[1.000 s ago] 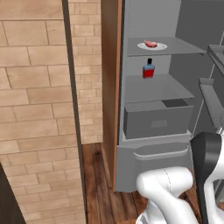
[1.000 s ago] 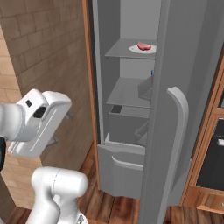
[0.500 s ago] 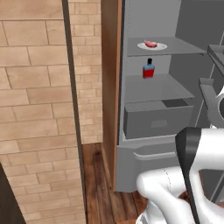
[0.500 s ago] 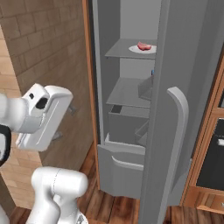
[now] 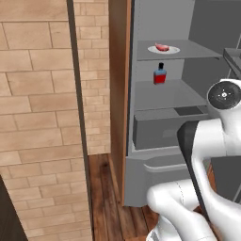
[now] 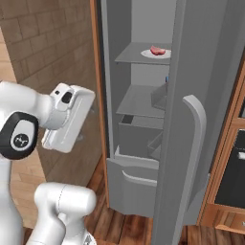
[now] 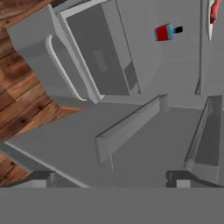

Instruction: Retrieve the steak from the fridge and place it on the saucepan with marinade on the stove.

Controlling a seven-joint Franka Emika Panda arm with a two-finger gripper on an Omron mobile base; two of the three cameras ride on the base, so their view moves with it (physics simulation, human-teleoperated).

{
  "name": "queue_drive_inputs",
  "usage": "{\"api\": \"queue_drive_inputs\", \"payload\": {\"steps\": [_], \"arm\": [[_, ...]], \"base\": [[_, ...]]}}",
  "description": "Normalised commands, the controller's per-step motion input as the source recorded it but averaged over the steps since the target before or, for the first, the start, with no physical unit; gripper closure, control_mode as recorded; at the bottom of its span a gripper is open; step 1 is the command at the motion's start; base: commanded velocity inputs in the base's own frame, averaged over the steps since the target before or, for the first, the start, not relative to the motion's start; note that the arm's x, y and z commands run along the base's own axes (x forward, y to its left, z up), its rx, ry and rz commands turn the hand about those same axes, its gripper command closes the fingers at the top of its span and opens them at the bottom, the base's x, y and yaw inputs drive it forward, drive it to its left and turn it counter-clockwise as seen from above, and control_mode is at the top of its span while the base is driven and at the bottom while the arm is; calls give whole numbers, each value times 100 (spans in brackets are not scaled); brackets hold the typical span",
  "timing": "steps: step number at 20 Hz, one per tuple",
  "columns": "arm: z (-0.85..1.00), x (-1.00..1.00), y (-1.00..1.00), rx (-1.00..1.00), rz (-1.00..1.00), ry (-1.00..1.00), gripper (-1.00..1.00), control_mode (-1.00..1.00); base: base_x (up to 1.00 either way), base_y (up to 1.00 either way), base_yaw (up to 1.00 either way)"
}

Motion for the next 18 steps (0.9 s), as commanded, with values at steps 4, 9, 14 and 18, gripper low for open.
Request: {"api": "queue_drive_inputs", "payload": {"steps": [4,9,14,18], "arm": [[-41,52,-39,-12,0,0,-100,-100],[-38,43,-41,-11,0,0,-100,-100],[-17,36,-45,-10,-1,0,-100,-100],[-3,28,-52,-6,-6,0,-100,-100]], "base": [[0,0,0],[0,0,0],[0,0,0],[0,0,0]]}}
